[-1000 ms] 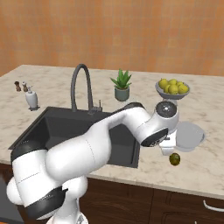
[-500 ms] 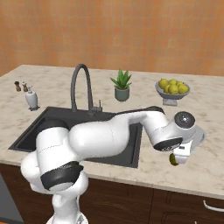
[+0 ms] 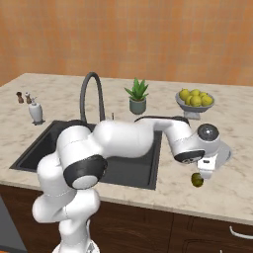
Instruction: Put the colander in the sink, put the kiwi in the colander, and turn on the sink faucet and pour water over the colander.
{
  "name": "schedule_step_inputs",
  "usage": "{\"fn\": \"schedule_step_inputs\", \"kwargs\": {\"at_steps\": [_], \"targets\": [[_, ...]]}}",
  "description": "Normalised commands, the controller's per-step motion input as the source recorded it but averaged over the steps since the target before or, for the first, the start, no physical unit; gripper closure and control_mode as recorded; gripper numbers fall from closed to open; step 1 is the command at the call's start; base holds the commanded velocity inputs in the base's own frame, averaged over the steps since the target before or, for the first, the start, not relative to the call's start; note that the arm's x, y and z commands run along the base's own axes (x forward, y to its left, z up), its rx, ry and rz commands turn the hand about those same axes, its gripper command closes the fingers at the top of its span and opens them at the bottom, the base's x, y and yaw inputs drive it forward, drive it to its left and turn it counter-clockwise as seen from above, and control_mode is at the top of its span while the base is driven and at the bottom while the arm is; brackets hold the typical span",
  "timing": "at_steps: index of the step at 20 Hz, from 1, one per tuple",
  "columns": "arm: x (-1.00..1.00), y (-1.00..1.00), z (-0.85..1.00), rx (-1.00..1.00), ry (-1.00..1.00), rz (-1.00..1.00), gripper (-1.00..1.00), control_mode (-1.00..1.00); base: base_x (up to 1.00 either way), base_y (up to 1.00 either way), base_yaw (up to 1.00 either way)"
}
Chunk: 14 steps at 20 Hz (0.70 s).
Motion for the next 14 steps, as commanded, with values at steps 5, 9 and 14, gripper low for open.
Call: {"fn": "schedule_step_inputs", "kwargs": {"at_steps": [5,9,14], "targets": [[0.47,-0.01,-0.32,0.0,0.0,0.0,-1.0,-1.0,0.0,0.0,0.0],[0.36,-0.21,-0.28,0.0,0.0,0.04,-1.0,-1.0,0.0,0.0,0.0],[0.35,-0.27,-0.18,0.0,0.0,0.04,-1.0,-1.0,0.0,0.0,0.0]]}}
